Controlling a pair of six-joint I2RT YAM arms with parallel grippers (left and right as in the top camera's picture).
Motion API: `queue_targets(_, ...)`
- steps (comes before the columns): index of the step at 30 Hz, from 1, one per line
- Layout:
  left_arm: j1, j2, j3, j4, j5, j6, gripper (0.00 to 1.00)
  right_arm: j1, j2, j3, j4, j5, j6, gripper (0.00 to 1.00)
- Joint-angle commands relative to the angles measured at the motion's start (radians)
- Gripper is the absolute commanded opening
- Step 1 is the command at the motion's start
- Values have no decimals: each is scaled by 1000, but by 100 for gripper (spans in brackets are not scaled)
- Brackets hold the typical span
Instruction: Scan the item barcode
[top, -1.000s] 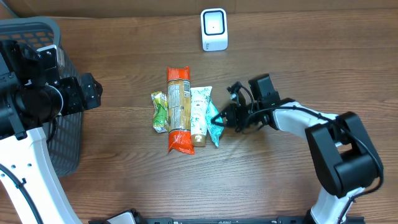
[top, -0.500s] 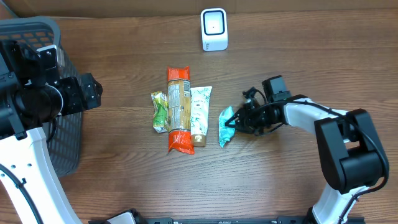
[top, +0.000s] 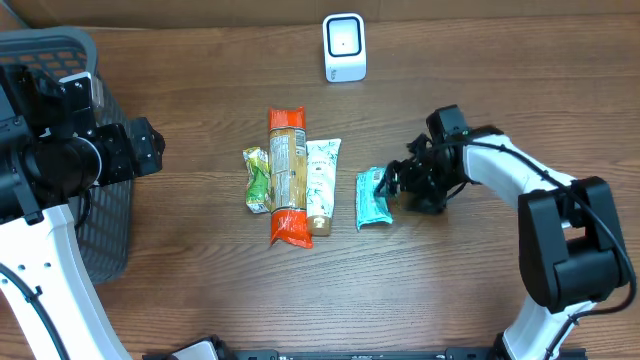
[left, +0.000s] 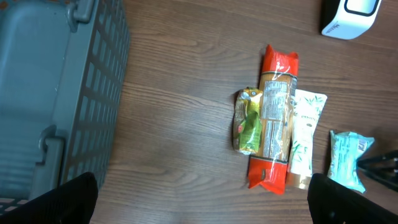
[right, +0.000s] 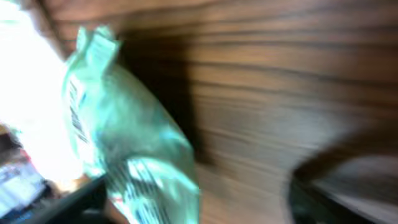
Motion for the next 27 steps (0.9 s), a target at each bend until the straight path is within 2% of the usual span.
queue_targets(1, 3, 3, 6, -2, 11, 19, 100, -4, 11, 47, -95, 346, -5, 100)
queue_targets(4, 3, 3, 6, -2, 11, 19, 100, -4, 11, 132, -216, 424, -6, 100)
queue_targets(10, 3, 3, 6, -2, 11, 19, 100, 38, -8, 278, -343, 418, -9, 100)
queue_targets(12, 3, 3, 6, -2, 11, 19, 99, 53, -14, 296, -327, 369, -9, 100)
queue_targets(16, 3, 3, 6, -2, 11, 19, 100, 63, -13, 296, -229, 135, -26, 98)
queue_targets(17, 3, 3, 6, -2, 11, 19, 100, 66, -13, 296, -215, 92, -55, 71)
queue_targets(18, 3, 3, 6, -2, 11, 19, 100, 70, -12, 296, -200, 64, -78, 19)
queue_targets(19, 3, 3, 6, -2, 11, 19, 100, 74, -12, 295, -191, 63, -71, 4)
queue_targets(25, 3, 3, 6, -2, 11, 19, 99, 126, -9, 281, -133, 72, -11, 4)
queue_targets(27, 3, 3, 6, -2, 11, 19, 100, 162, -7, 263, -107, 138, 53, 4)
